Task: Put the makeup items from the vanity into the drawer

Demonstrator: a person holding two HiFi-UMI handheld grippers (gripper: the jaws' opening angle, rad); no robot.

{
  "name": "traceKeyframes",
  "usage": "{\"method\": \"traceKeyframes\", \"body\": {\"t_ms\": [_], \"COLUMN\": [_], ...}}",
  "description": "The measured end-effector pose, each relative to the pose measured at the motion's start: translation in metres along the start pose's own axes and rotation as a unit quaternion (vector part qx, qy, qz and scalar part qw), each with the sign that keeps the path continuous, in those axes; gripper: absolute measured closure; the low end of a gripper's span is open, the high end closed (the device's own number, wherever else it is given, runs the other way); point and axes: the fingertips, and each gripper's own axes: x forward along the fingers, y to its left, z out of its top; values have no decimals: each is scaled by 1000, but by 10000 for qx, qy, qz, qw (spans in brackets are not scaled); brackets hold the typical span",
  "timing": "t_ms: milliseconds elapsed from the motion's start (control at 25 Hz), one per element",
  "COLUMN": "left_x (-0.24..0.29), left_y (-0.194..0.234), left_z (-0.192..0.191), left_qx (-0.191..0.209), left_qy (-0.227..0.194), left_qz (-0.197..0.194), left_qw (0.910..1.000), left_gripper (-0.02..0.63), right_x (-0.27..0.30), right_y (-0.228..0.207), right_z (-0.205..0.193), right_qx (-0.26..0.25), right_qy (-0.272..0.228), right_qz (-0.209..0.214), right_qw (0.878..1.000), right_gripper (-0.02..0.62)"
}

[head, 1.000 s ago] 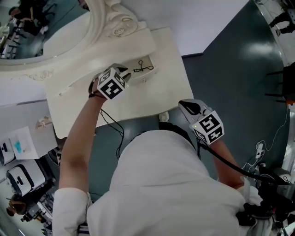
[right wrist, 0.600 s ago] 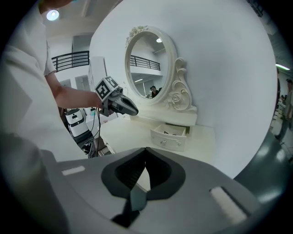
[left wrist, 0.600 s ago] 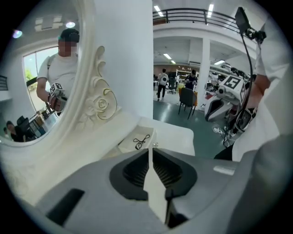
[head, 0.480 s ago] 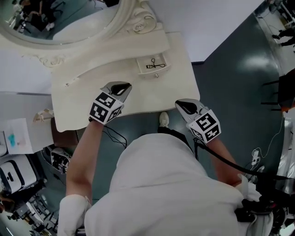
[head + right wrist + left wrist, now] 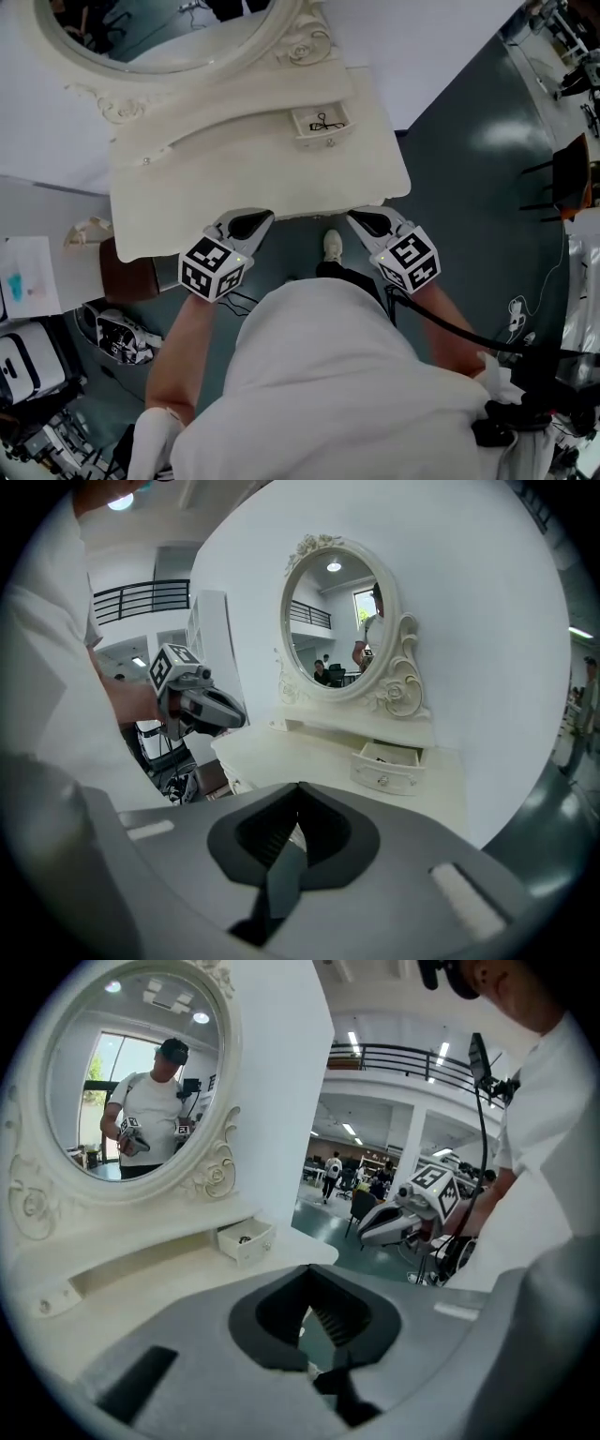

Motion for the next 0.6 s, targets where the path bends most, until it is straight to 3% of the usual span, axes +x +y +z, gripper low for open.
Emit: {"method": "traceKeyframes", "body": {"t_ms": [320,600], "left_x": [-54,-89], "left_y": [-66,-90], "left_z": [-34,-58], "left_qx": [-157,-226], "left_qy": [-402,-611], "left_qz": [-309,-321], "left_qw": [9986,9974], "left_gripper": [604,604], "right_x": [-10,-15], "right_y": [69,116], "right_z": [-9,-20], "right_qx": [37,-20], "right_qy": [-8,-50], "right_qz": [-62,-67], "right_qw": [10000,10000], "right_gripper": [594,594]}}
